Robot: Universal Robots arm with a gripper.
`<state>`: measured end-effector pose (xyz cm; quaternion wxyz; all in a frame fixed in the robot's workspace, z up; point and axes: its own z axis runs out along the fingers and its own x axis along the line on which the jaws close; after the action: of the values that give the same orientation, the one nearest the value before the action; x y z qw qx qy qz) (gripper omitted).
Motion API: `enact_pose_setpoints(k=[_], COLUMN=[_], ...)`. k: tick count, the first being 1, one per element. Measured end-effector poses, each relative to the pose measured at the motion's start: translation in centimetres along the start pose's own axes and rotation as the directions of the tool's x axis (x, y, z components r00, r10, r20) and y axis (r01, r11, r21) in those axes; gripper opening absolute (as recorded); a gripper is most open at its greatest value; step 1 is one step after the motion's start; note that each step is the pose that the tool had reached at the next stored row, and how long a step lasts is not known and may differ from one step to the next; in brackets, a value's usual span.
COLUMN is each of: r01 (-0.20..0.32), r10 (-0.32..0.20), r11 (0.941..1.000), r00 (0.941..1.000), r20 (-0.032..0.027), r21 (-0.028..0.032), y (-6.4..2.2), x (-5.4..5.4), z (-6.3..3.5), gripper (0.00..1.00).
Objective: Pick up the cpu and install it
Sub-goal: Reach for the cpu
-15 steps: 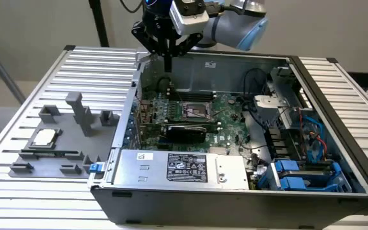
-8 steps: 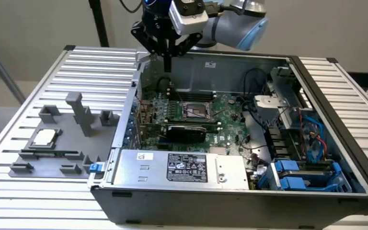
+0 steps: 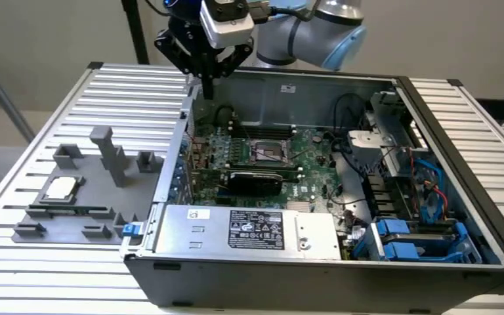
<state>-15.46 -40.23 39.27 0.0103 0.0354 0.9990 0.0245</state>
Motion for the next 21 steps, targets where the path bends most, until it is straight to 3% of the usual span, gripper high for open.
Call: enact_pose_setpoints(k=[21], r01=[0.0], r10=[0.0], r11=[1.0], r00=[1.0], r20=[0.0007], r21=[-0.0001], y=[-1.37], x=[9.5], z=[-0.25], gripper=[0.11])
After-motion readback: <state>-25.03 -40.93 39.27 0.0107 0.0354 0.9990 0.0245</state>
